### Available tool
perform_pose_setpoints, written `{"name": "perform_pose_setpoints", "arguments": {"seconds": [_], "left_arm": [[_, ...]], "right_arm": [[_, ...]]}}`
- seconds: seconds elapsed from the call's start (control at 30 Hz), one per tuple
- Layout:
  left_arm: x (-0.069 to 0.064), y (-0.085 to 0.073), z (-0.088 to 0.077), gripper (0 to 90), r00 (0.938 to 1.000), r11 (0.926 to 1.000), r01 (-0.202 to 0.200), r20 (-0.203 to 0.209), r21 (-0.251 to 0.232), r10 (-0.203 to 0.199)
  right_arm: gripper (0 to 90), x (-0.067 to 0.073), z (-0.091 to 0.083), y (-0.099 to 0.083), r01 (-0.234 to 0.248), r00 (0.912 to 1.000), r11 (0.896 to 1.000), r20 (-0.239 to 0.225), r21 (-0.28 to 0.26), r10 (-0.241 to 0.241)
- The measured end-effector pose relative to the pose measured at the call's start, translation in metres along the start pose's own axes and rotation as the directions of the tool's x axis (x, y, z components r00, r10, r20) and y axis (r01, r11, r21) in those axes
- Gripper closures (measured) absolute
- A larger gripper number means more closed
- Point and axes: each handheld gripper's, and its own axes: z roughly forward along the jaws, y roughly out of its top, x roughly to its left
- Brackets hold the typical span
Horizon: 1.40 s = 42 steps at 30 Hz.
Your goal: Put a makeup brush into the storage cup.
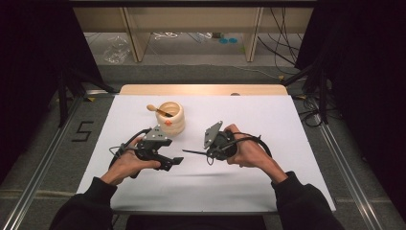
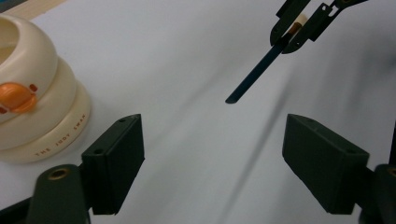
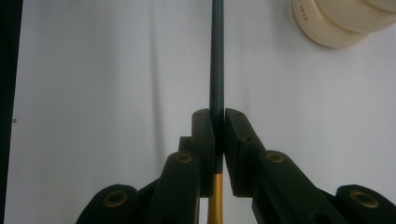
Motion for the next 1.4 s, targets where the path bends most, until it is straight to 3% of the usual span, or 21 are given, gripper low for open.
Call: {"name": "perform_pose_setpoints", "arguments": {"seconds": [0.13, 0.17, 0.2, 0.23, 0.3, 0.33, 0.4, 0.53, 0.57, 0.6, 0.8, 0.87, 0.93, 1.0, 1.07, 1.23, 1.27, 1.4], "left_arm": [[-0.002, 0.011, 0.003, 26.8, 0.9985, 0.9980, -0.028, 0.048, 0.056, 0.025], [-0.002, 0.014, 0.004, 27.2, 0.9978, 0.9968, -0.035, 0.060, 0.072, 0.031], [-0.001, 0.016, 0.004, 27.3, 0.9965, 0.9940, -0.054, 0.070, 0.096, 0.047], [-0.002, 0.018, 0.005, 28.0, 0.9963, 0.9932, -0.051, 0.075, 0.105, 0.043], [-0.001, 0.022, 0.007, 29.1, 0.9936, 0.9903, -0.083, 0.085, 0.111, 0.074], [-0.003, 0.022, 0.009, 29.9, 0.9945, 0.9903, -0.057, 0.095, 0.127, 0.045], [-0.005, 0.023, 0.012, 31.8, 0.9936, 0.9891, -0.051, 0.107, 0.138, 0.036], [-0.009, 0.021, 0.020, 35.4, 0.9883, 0.9827, -0.068, 0.147, 0.172, 0.042], [-0.009, 0.021, 0.022, 37.3, 0.9866, 0.9823, -0.075, 0.156, 0.171, 0.048], [-0.010, 0.021, 0.023, 39.8, 0.9862, 0.9831, -0.056, 0.163, 0.175, 0.027], [-0.011, 0.022, 0.028, 52.2, 0.9756, 0.9777, -0.072, 0.218, 0.197, 0.027], [-0.011, 0.022, 0.029, 55.0, 0.9752, 0.9782, -0.060, 0.221, 0.199, 0.015], [-0.010, 0.023, 0.030, 58.0, 0.9729, 0.9772, -0.078, 0.229, 0.198, 0.031], [-0.010, 0.023, 0.031, 60.1, 0.9701, 0.9768, -0.077, 0.241, 0.200, 0.027], [-0.010, 0.023, 0.032, 62.0, 0.9711, 0.9770, -0.066, 0.238, 0.203, 0.016], [-0.010, 0.024, 0.037, 64.8, 0.9647, 0.9720, -0.092, 0.261, 0.216, 0.034], [-0.010, 0.024, 0.037, 65.3, 0.9628, 0.9678, -0.107, 0.267, 0.228, 0.043], [-0.011, 0.025, 0.038, 67.9, 0.9599, 0.9686, -0.111, 0.276, 0.223, 0.046]], "right_arm": [[83.1, 0.005, 0.002, 0.003, 0.020, 0.9998, 1.000, 0.006, 0.009, -0.020], [83.1, 0.007, 0.001, 0.004, -0.004, 1.0000, 1.000, -0.002, 0.007, 0.004], [83.1, 0.007, 0.002, 0.005, 0.017, 0.9998, 1.000, -0.003, 0.005, -0.017], [83.1, 0.007, 0.002, 0.005, 0.026, 0.9997, 1.000, -0.003, 0.002, -0.026], [83.1, 0.009, 0.002, 0.007, 0.026, 0.9996, 1.000, -0.008, 0.006, -0.026], [83.1, 0.010, 0.003, 0.007, 0.033, 0.9994, 0.999, -0.010, 0.002, -0.033], [83.1, 0.012, 0.003, 0.009, 0.042, 0.9989, 0.999, -0.020, 0.003, -0.042], [83.1, 0.014, 0.004, 0.011, 0.063, 0.9977, 0.998, -0.024, 0.006, -0.063], [83.1, 0.014, 0.005, 0.011, 0.066, 0.9974, 0.998, -0.029, 0.003, -0.066], [83.1, 0.015, 0.005, 0.012, 0.071, 0.9972, 0.997, -0.025, 0.006, -0.071], [83.1, 0.016, 0.007, 0.014, 0.098, 0.9947, 0.995, -0.032, -0.001, -0.098], [83.1, 0.017, 0.008, 0.015, 0.104, 0.9939, 0.995, -0.039, -0.001, -0.104], [83.1, 0.018, 0.008, 0.015, 0.104, 0.9938, 0.995, -0.040, 0.001, -0.104], [83.1, 0.020, 0.009, 0.015, 0.095, 0.9943, 0.996, -0.050, 0.000, -0.095], [83.1, 0.018, 0.010, 0.015, 0.113, 0.9929, 0.994, -0.038, -0.003, -0.113], [83.1, 0.021, 0.010, 0.016, 0.105, 0.9931, 0.994, -0.053, 0.001, -0.105], [83.1, 0.021, 0.010, 0.017, 0.110, 0.9926, 0.994, -0.052, 0.000, -0.110], [83.1, 0.021, 0.011, 0.017, 0.108, 0.9930, 0.994, -0.049, 0.000, -0.108]]}}
